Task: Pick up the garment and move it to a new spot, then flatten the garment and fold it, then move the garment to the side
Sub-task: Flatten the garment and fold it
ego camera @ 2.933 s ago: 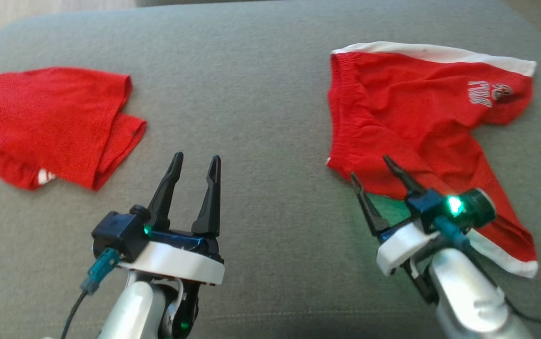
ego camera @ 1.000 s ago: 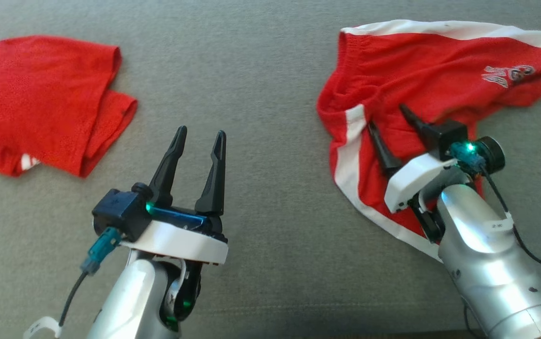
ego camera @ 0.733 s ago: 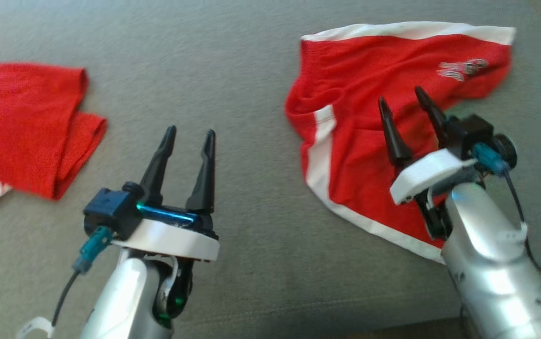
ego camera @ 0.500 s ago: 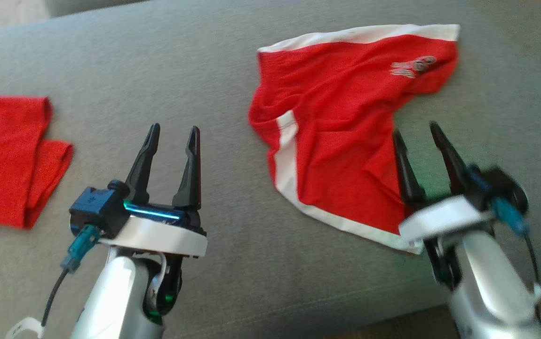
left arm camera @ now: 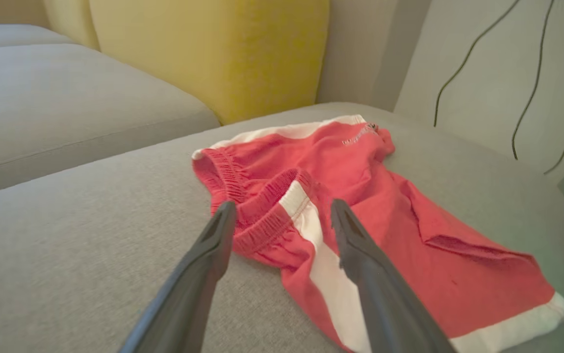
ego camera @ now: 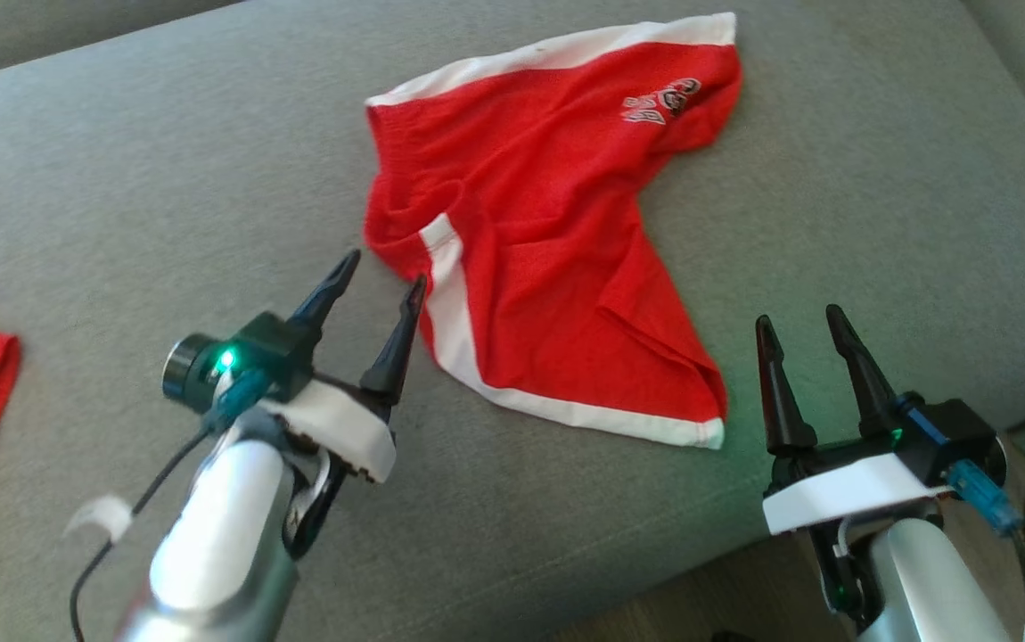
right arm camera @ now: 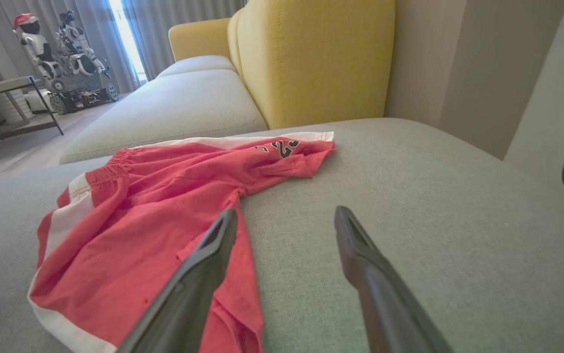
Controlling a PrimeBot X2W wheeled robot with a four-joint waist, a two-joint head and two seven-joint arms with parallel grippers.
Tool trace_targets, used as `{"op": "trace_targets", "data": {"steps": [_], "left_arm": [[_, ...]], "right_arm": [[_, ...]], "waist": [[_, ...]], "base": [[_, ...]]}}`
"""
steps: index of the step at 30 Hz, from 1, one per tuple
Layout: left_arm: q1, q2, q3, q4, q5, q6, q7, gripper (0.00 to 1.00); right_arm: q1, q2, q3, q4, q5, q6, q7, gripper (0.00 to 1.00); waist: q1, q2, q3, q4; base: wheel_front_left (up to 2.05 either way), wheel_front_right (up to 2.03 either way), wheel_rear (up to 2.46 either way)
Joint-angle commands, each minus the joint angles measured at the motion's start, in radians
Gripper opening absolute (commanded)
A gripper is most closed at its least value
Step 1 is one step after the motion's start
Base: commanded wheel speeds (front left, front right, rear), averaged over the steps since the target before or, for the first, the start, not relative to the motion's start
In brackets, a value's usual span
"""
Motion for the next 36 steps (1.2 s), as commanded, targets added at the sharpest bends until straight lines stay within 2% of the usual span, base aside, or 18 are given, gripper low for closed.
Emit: {"op": "trace_targets", "data": {"steps": [1,5,15,24,29,30,31,36], "left_arm": [[-0.071,0.026,0.003,-0.002,0.015,-0.005,0.007,1.00],[-0.142,0.053,-0.056,0.062,0.018,-0.010,0.034,1.00],[-0.323,0.133,-0.225,0.205,-0.055,-0.011,0.107,1.00],[-0.407,0.169,-0.352,0.271,-0.115,-0.012,0.154,1.00],[-0.433,0.177,-0.386,0.301,-0.158,-0.012,0.166,1.00],[-0.437,0.179,-0.399,0.310,-0.175,-0.012,0.167,0.36],[-0.439,0.179,-0.407,0.313,-0.184,-0.012,0.168,0.00],[-0.448,0.186,-0.421,0.317,-0.242,-0.012,0.158,0.00]], "right_arm": [[-0.021,-0.003,0.027,-0.037,0.009,0.007,-0.011,1.00],[-0.017,-0.003,0.029,-0.039,0.022,0.007,-0.011,1.00],[-0.013,-0.003,0.029,-0.021,0.040,0.007,-0.011,1.00],[-0.014,-0.003,0.027,-0.023,0.047,0.007,-0.011,1.00],[-0.016,-0.003,0.020,-0.026,0.052,0.007,-0.011,1.00],[-0.017,-0.003,0.019,-0.026,0.052,0.007,-0.011,1.00],[-0.017,-0.003,0.019,-0.026,0.052,0.007,-0.011,1.00],[-0.011,-0.003,0.035,0.008,0.051,0.007,-0.010,1.00]], "waist": [[0.0000,0.0000,0.010,-0.022],[0.0000,0.0000,0.017,-0.040],[0.0000,0.0000,0.024,-0.076],[0.0000,0.0000,0.031,-0.087],[0.0000,0.0000,0.034,-0.087],[0.0000,0.0000,0.034,-0.087],[0.0000,0.0000,0.034,-0.086],[0.0000,0.0000,0.029,-0.081]], "base": [[0.00,0.00,0.00],[0.00,0.00,0.00],[0.00,0.00,0.00],[0.00,0.00,0.00],[0.00,0.00,0.00],[0.00,0.00,0.00],[0.00,0.00,0.00],[0.00,0.00,0.00]]}}
